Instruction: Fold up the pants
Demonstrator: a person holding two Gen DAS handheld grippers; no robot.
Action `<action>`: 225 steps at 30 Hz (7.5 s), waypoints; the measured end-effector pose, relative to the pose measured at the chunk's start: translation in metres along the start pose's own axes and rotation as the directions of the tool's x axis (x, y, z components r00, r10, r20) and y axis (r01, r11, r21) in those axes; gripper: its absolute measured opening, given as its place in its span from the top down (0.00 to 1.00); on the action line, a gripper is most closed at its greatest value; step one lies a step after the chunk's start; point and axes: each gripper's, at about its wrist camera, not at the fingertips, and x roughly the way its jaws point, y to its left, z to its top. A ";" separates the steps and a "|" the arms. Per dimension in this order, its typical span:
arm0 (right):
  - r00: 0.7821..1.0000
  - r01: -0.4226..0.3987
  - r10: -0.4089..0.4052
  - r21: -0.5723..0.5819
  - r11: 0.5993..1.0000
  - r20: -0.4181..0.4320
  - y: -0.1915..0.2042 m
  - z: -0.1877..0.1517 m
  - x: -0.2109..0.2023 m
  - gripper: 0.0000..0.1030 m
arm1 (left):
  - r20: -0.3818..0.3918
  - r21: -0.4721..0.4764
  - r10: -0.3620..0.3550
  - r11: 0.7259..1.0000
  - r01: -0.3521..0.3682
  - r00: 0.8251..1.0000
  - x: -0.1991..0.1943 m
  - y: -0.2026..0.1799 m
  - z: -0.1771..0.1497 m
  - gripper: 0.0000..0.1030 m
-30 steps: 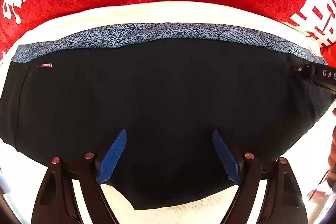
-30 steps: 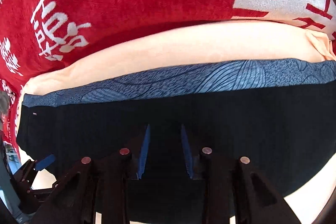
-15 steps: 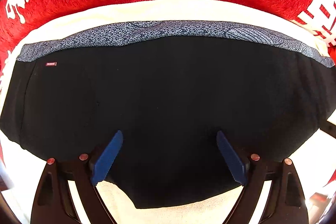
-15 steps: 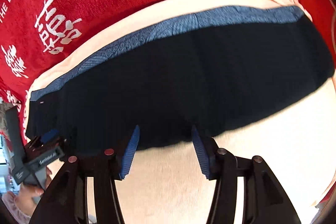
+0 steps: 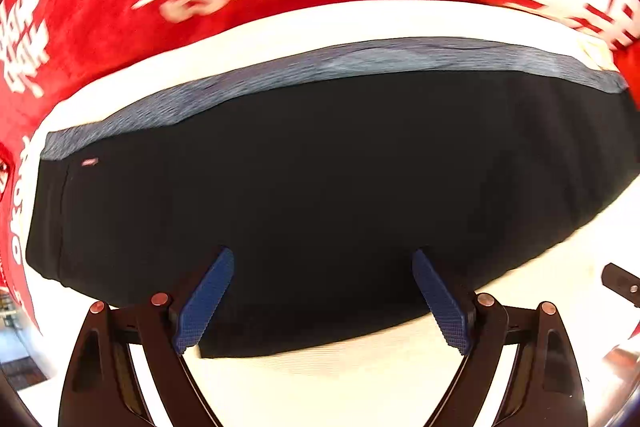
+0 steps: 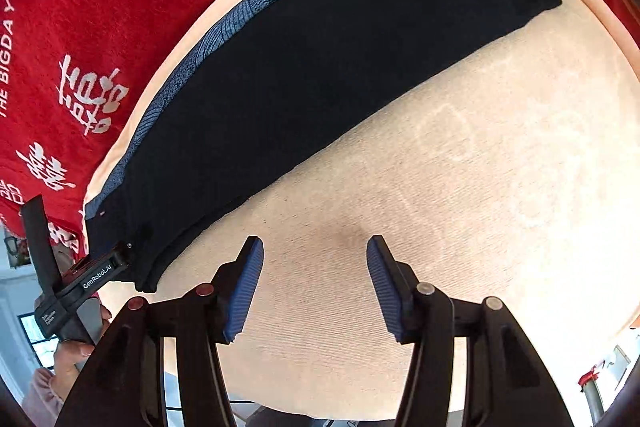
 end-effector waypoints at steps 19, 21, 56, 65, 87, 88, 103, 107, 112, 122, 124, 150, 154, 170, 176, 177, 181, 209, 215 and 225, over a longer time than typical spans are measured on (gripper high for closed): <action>0.931 -0.316 0.239 0.280 0.906 0.277 -0.139 0.055 -0.047 0.44 | 0.016 0.104 -0.041 0.994 0.040 0.999 0.012 -0.156 0.045 0.11; 0.917 -0.349 0.264 0.279 0.895 0.298 -0.144 0.056 -0.047 0.44 | 0.028 0.096 -0.043 0.995 0.040 0.999 0.013 -0.155 0.044 0.11; 0.869 -0.348 0.341 -0.048 0.936 0.357 -0.033 0.080 -0.073 0.86 | 0.158 -0.072 -0.561 0.814 0.576 0.812 0.012 -0.158 -0.003 0.47; 0.909 -0.029 0.119 -0.224 0.974 0.400 0.065 0.050 -0.074 0.86 | 0.133 -0.034 -0.660 0.742 0.669 0.739 0.020 -0.140 0.003 0.46; 0.869 0.490 -0.283 -0.624 0.609 0.406 0.277 -0.069 0.103 0.47 | 0.158 -0.214 -0.289 0.923 0.319 0.944 0.002 0.158 -0.096 0.34; 0.878 0.474 -0.271 -0.634 0.610 0.395 0.277 -0.073 0.099 0.46 | 0.158 -0.226 -0.289 0.921 0.319 0.944 0.002 0.163 -0.098 0.34; 0.914 -0.401 0.388 0.129 0.907 0.118 0.143 -0.033 0.062 0.46 | 0.162 -0.039 -0.506 0.854 0.518 0.847 -0.026 0.100 -0.033 0.34; 0.906 -0.420 0.402 0.175 0.890 0.132 0.133 -0.033 0.062 0.46 | 0.107 0.015 -0.559 0.828 0.561 0.822 -0.019 0.072 -0.014 0.34; 0.899 -0.439 0.424 0.209 0.874 0.115 0.122 -0.024 0.071 0.46 | 0.061 -0.006 -0.580 0.813 0.582 0.812 -0.007 0.061 -0.002 0.48; 0.833 -0.550 0.540 0.274 0.789 0.118 0.107 -0.017 0.088 0.95 | 0.020 -0.048 -0.647 0.761 0.647 0.763 -0.002 0.061 -0.010 0.91; 0.829 -0.558 0.547 0.229 0.797 0.117 0.112 -0.018 0.078 0.95 | 0.039 -0.049 -0.656 0.752 0.657 0.754 -0.011 0.063 -0.015 0.91; 0.952 -0.300 0.295 -0.052 0.953 -0.080 0.130 -0.035 0.065 0.88 | 0.097 -0.060 -0.394 0.914 0.400 0.914 -0.020 0.078 -0.067 0.51; 0.975 -0.214 0.220 -0.138 0.967 0.028 0.135 -0.019 0.034 0.72 | 0.080 -0.084 -0.335 0.936 0.341 0.939 -0.022 0.079 -0.076 0.51; 0.994 -0.086 0.053 -0.400 0.912 -0.093 0.163 -0.009 0.052 0.49 | 0.033 -0.265 -0.173 0.948 0.175 0.984 -0.035 0.057 -0.108 0.51; 0.988 -0.091 0.023 -0.451 0.888 -0.153 0.154 -0.033 0.050 0.36 | 0.051 -0.314 -0.160 0.935 0.168 0.986 -0.044 0.046 -0.117 0.51; 0.987 -0.092 0.020 -0.450 0.889 -0.161 0.150 -0.036 0.049 0.32 | 0.053 -0.319 -0.159 0.933 0.168 0.986 -0.044 0.044 -0.118 0.51; 0.986 -0.075 0.000 -0.445 0.892 -0.166 0.142 -0.047 0.047 0.29 | 0.036 -0.321 -0.172 0.931 0.175 0.984 -0.039 0.040 -0.121 0.51; 0.980 0.104 -0.179 -0.537 0.837 -0.091 0.311 -0.107 0.131 0.24 | 0.000 -0.338 -0.249 0.911 0.234 0.969 -0.003 0.231 -0.139 0.51; 0.961 0.144 -0.255 -0.595 0.791 -0.106 0.324 -0.108 0.169 0.15 | 0.045 -0.432 -0.245 0.869 0.240 0.969 0.001 0.277 -0.148 0.51; 0.952 0.165 -0.289 -0.633 0.756 -0.097 0.328 -0.117 0.177 0.08 | 0.196 -0.590 -0.228 0.749 0.301 0.954 0.007 0.347 -0.167 0.51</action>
